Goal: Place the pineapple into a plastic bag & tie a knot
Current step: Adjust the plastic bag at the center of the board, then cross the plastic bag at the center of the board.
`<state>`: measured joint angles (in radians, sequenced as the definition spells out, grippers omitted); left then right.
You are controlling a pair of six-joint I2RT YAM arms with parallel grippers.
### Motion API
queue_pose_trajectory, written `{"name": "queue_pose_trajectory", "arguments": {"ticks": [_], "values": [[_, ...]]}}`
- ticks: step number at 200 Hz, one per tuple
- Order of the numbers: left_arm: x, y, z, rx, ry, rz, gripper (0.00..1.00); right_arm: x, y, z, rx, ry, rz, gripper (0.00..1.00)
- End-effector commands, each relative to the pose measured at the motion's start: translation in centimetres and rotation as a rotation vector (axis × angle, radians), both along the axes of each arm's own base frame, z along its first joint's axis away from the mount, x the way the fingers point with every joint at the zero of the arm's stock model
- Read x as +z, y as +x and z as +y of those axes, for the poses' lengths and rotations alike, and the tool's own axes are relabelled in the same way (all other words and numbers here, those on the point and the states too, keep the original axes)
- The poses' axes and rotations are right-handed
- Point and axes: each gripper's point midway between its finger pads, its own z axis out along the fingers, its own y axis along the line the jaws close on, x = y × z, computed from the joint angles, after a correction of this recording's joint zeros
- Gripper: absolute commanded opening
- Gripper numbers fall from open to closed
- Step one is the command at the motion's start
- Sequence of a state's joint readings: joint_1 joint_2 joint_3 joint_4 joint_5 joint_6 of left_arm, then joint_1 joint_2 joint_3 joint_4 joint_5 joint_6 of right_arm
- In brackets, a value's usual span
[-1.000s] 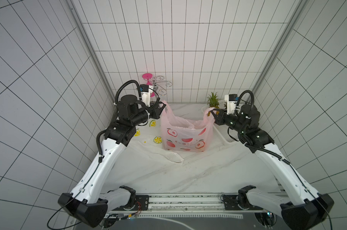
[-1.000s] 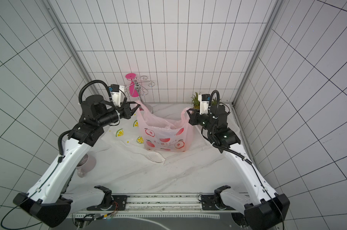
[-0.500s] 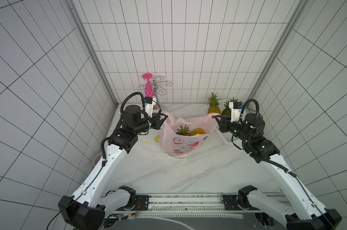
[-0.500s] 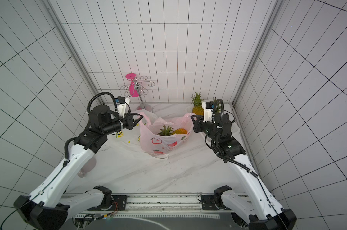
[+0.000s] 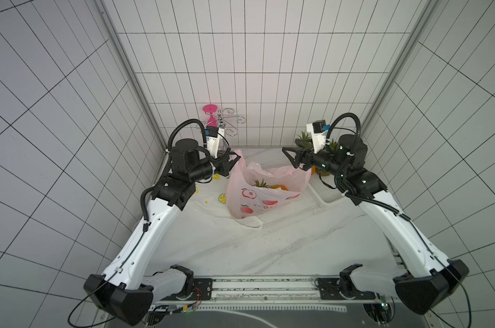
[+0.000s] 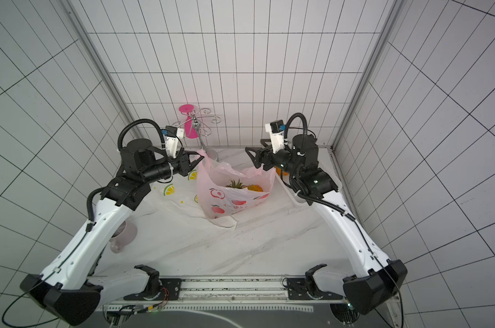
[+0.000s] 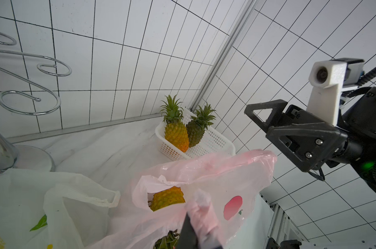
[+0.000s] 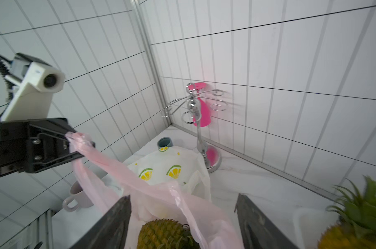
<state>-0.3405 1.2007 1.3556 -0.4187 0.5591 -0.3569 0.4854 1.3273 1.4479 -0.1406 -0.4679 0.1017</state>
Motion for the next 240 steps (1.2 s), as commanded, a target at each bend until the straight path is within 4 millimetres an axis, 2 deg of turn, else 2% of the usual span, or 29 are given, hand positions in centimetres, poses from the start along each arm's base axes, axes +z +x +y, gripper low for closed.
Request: {"name": "queue_pose_trajectory", "arguments": {"ticks": [1,29,58,97,139,156,176,187,195,204,214,230,240], "values": [[1.5,-0.1,-0.2,-0.014,-0.011,-0.064,0.0,1.5,-2.0,5.7,0.214,-0.06,-0.092,0.8],[2.2,0.0,0.2,0.018,-0.027,-0.078,0.0,0.1,-2.0,10.5,0.3,-0.093,-0.082,0.83],[2.5,0.2,0.2,0.029,-0.049,-0.072,0.0,-0.8,-2.4,13.8,0.366,-0.123,-0.078,0.84],[1.8,0.9,0.0,0.03,-0.052,-0.052,0.0,-1.1,-3.3,16.0,0.426,-0.121,-0.075,0.85],[0.7,1.8,0.4,0.08,-0.032,-0.034,0.0,-0.4,-4.0,16.1,0.418,-0.113,-0.095,0.83],[0.7,1.9,0.2,0.073,-0.046,-0.027,0.0,-0.2,-3.5,16.2,0.39,-0.113,-0.098,0.69],[1.1,1.7,0.2,0.068,-0.06,-0.035,0.0,-0.6,-2.2,16.0,0.321,-0.128,-0.092,0.44],[1.4,1.5,0.2,0.06,-0.064,-0.04,0.0,-0.7,-1.4,15.8,0.289,-0.133,-0.09,0.25],[1.6,1.3,0.1,0.051,-0.067,-0.043,0.1,-0.7,-1.1,15.7,0.276,-0.13,-0.089,0.15],[1.5,1.1,0.0,0.035,-0.066,-0.041,0.27,-0.7,-0.8,15.5,0.27,-0.127,-0.087,0.08],[1.2,1.2,0.6,0.036,-0.071,-0.029,0.41,-0.7,-0.4,15.2,0.265,-0.125,-0.084,0.0],[0.2,1.7,3.1,0.074,-0.128,-0.002,0.55,-0.7,0.5,14.2,0.267,-0.113,-0.067,0.0],[-0.8,2.1,4.9,0.082,-0.183,0.005,0.58,-0.7,1.2,13.4,0.281,-0.096,-0.046,0.0]]}}
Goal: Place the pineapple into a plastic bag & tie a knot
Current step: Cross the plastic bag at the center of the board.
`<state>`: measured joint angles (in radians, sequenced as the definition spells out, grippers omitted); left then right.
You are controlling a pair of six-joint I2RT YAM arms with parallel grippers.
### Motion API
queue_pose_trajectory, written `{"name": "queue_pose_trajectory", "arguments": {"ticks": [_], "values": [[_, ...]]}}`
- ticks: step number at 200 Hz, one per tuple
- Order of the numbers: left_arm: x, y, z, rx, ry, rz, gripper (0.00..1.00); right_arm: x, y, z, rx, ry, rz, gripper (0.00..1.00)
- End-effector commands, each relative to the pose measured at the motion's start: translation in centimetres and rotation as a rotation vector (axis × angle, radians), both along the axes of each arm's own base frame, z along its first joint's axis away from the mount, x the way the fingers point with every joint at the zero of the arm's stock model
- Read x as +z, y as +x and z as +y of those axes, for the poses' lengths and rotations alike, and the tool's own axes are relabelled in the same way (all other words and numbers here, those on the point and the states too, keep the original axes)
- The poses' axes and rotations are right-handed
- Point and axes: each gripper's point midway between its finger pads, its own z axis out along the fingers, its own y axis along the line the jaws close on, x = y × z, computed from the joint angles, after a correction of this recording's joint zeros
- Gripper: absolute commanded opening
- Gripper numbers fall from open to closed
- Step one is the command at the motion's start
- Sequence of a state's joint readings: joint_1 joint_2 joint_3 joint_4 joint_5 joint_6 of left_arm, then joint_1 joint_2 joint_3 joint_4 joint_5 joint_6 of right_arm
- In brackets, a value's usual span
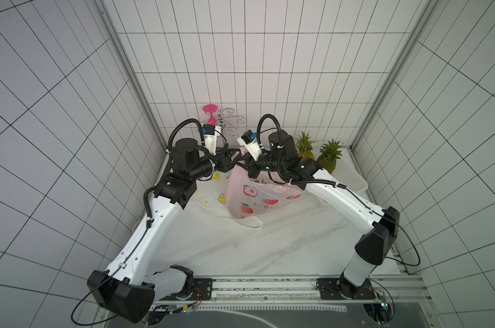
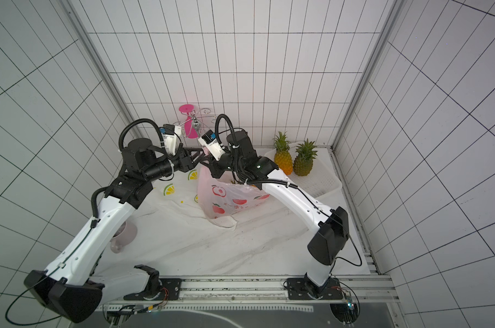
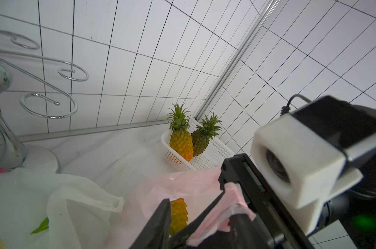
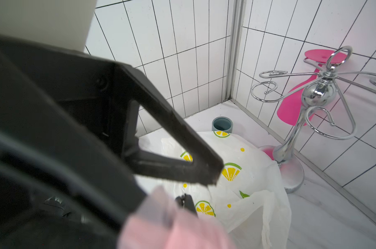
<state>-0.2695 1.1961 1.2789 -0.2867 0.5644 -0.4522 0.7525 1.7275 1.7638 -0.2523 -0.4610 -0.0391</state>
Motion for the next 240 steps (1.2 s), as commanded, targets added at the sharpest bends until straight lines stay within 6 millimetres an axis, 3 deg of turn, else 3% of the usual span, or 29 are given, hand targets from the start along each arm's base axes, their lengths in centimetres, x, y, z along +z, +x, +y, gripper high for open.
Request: {"name": "queue_pose_trajectory", "arguments": {"ticks": [1,23,70,105,137,182,210,240], "values": [[-0.4,0.1,2.9,0.002,-0.111,-0.013,0.58,5.2,1.7,-1.6,0.003,0.101,-0.068,0.0],[-1.4,-0.4,3.6,-0.085,-0.196,-0.097,0.6,5.6,2.5,-2.8,0.088,0.155,0.011,0.0],[-1.1,-1.4,-0.5,-0.237,-0.162,-0.338,0.66,6.6,3.1,-3.4,0.19,0.217,0.105,0.0],[-0.7,-0.4,-1.1,-0.227,-0.115,-0.416,0.7,7.0,2.4,-3.2,0.261,0.238,0.133,0.0],[-1.8,0.9,-1.6,-0.211,-0.075,-0.414,0.71,7.2,1.6,-3.0,0.315,0.257,0.16,0.0],[-3.3,-0.3,-6.9,-0.329,-0.033,-0.399,0.71,7.7,1.3,-2.9,0.346,0.283,0.172,0.0],[-4.4,-0.6,-8.1,-0.358,-0.054,-0.366,0.64,7.8,1.6,-2.8,0.343,0.29,0.182,0.0],[-5.2,-0.6,-8.1,-0.361,-0.074,-0.331,0.45,7.7,2.7,-3.4,0.285,0.293,0.176,0.0]]}}
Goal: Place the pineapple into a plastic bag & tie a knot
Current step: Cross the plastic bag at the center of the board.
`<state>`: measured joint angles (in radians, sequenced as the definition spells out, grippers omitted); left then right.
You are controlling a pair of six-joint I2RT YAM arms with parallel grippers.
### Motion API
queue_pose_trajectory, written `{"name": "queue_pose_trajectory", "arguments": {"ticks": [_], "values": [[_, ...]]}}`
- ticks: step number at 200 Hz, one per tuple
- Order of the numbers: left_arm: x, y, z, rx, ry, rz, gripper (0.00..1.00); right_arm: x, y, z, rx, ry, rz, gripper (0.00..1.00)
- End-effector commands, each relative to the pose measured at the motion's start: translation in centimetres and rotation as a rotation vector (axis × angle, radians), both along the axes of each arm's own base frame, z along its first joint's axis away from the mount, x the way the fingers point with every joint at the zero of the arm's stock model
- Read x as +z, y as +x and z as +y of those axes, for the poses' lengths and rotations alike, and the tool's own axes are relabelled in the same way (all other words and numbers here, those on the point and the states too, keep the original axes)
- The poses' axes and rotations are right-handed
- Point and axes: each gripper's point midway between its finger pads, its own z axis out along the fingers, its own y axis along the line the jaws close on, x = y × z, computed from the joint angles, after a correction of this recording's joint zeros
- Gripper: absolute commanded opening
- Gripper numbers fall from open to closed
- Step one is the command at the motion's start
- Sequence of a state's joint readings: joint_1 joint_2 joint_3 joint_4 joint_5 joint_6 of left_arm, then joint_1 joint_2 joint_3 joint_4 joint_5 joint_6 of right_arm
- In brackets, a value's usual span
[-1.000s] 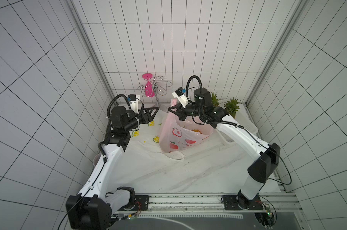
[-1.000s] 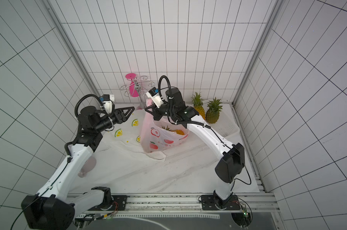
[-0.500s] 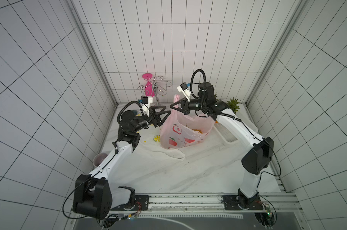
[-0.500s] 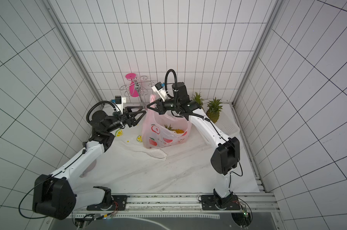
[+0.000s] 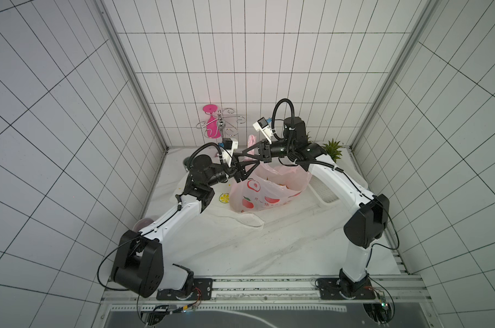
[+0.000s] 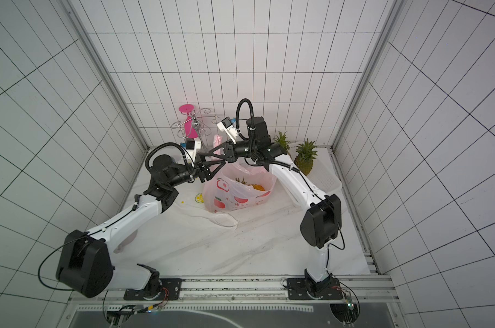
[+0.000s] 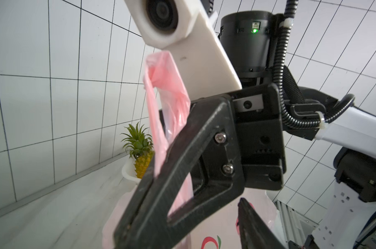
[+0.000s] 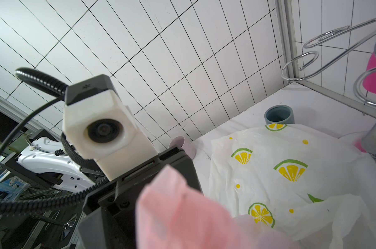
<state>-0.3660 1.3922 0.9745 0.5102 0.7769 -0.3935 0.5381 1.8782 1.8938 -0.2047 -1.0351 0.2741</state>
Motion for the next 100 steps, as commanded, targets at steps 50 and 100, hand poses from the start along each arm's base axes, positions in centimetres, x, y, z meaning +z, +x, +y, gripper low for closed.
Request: {"name": "queue_pose_trajectory", "arguments": {"ticks": [50,100], "values": [[-1.9,0.0,-0.9,-0.048,-0.006,0.069,0.02,5.6,1.6,-1.6,-0.086,0.092,-0.168,0.0],[-3.6,2.4,0.7,0.041,0.015,0.152,0.0,5.3,7.1,-10.3,-0.605,-0.067,-0.129,0.48]]}}
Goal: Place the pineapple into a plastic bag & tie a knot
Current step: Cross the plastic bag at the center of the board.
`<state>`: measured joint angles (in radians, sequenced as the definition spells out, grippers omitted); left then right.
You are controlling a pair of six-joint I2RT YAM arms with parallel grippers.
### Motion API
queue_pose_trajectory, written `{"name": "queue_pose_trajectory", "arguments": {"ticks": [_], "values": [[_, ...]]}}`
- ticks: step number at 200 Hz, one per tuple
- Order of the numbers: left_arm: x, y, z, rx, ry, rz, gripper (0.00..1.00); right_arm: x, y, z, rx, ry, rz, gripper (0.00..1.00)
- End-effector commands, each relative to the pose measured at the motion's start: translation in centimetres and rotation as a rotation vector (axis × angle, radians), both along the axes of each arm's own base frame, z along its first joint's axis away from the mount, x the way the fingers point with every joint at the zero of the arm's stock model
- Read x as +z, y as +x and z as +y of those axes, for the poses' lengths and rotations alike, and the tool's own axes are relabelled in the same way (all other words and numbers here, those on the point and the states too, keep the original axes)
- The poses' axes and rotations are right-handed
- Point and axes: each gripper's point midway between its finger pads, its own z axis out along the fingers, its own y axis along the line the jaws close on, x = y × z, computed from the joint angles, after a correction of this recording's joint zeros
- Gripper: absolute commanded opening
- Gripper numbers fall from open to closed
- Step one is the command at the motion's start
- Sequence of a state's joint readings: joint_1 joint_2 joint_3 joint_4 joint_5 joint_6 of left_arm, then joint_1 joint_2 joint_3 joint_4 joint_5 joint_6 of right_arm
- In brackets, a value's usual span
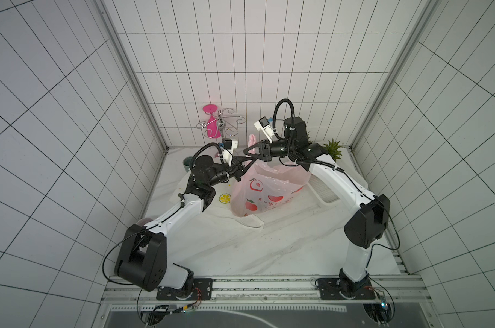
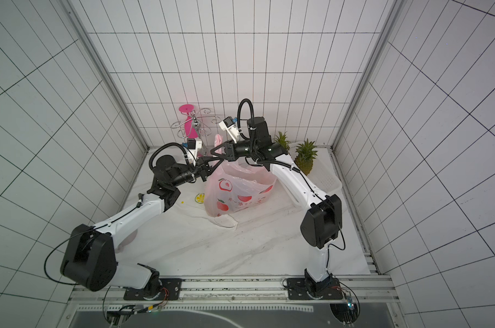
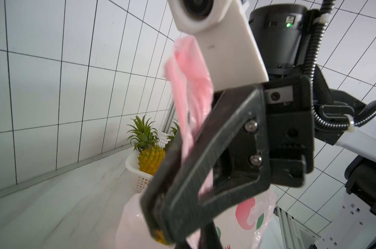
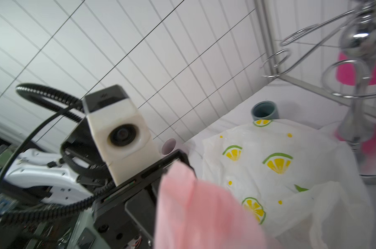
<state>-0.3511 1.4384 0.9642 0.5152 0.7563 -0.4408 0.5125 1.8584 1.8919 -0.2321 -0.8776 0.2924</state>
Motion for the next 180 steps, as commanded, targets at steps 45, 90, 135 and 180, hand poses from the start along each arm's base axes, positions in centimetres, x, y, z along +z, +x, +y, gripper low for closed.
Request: {"name": "queue_pose_trajectory", "arguments": {"ticks": [45,90,135,180], "values": [[-1.5,1.3,0.6,0.027,0.024,0.078,0.0,5.9,1.7,-21.1,-0.878,-0.267,-0.122,0.72],[-1.4,1.3,0.4,0.021,0.022,0.086,0.0,4.7,-1.9,-18.3,-0.634,-0.326,-0.122,0.72],[-0.9,0.9,0.5,0.02,0.024,0.078,0.0,-1.5,-2.4,-14.3,-0.556,-0.649,-0.122,0.74],[-0.8,0.6,0.4,0.017,0.026,0.078,0.0,-3.7,-2.5,-13.9,-0.584,-0.766,-0.13,0.71]]}}
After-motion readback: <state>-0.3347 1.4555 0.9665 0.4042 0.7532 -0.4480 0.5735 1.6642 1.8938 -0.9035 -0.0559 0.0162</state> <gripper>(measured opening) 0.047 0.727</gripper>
